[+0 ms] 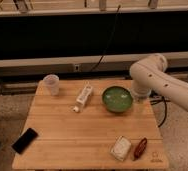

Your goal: Move the arm in a circular motion

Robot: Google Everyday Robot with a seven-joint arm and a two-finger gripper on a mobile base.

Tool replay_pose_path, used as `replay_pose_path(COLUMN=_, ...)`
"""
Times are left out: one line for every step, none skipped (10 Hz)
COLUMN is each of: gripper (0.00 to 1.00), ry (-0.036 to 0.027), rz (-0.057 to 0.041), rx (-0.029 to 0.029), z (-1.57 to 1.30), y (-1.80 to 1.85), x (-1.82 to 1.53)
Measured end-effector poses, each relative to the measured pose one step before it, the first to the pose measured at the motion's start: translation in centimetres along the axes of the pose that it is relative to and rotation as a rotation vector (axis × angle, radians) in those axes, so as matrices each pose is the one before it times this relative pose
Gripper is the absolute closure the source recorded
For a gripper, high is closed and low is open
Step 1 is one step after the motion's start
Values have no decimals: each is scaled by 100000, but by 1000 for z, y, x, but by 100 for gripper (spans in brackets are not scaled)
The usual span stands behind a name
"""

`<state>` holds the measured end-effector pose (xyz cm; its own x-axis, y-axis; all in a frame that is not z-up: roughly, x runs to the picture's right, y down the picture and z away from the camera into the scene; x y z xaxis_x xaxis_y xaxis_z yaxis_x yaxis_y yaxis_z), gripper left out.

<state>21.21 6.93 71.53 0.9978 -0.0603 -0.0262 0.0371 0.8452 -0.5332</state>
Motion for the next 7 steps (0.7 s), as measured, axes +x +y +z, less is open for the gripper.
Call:
replay_pose_path(gripper=20, ry=426, rz=-798, rx=-83, z=-17, y=-485, x=-361)
replay_pose_path(gripper=20, ry=332, rz=-853, rx=83, z=56, y=-399, x=-554)
replay_pose_path(gripper=20, ry=321, rz=-812, rx=102, z=-4, y=-332, x=-341)
replay_pose_path(gripper=20, ry=494, rz=-707, rx=-22, z=139, y=-686, x=-150)
replay_pose_path(gripper=20, ry=689, rz=-1165, rx=148, z=134, y=-1078, x=-540)
replay_pose_path(gripper=20, ry=219, rz=-1652, rx=208, z=36, y=-900, x=-1058)
replay_pose_path(gripper=20, ry=554, rz=-1202, rx=-134, z=71, y=-383, x=-576)
